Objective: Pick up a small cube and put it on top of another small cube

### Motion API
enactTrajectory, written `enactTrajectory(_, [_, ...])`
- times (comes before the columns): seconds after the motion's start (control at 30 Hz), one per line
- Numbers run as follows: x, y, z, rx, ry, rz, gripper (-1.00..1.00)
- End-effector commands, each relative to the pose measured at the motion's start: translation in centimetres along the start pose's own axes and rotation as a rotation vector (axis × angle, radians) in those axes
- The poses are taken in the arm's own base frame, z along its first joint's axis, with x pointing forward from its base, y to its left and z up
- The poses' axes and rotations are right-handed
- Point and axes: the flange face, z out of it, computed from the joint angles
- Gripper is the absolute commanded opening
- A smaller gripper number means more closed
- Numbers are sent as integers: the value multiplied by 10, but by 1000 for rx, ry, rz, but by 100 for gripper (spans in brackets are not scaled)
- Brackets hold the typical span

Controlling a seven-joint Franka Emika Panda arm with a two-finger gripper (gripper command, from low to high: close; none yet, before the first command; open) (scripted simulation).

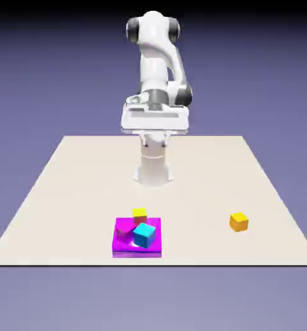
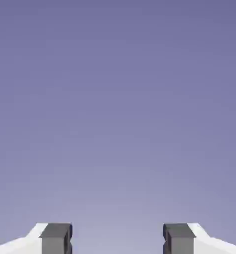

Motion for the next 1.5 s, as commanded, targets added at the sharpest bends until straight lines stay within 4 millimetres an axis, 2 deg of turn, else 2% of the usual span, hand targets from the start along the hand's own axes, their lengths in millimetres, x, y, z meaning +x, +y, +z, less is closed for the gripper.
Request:
enactTrajectory(0.0, [-4, -7, 10, -28, -33, -10, 0])
enactTrajectory(0.13, [-23, -34, 53, -141, -163, -48, 0])
enactTrajectory(0.3, [-58, -63, 105, -283, -320, -93, 0])
enactTrajectory(0.53, [-121, -94, 169, -478, -524, -151, 0])
enactTrajectory(0.73, [-181, -114, 211, -638, -684, -196, 0])
enactTrajectory(0.93, [-241, -128, 240, -788, -831, -236, 0])
enactTrajectory(1.13, [-292, -139, 259, -929, -966, -268, 0])
enactTrajectory(1.33, [-331, -146, 272, -1064, -1094, -289, 0])
enactTrajectory(1.47, [-348, -148, 280, -1140, -1165, -296, 0])
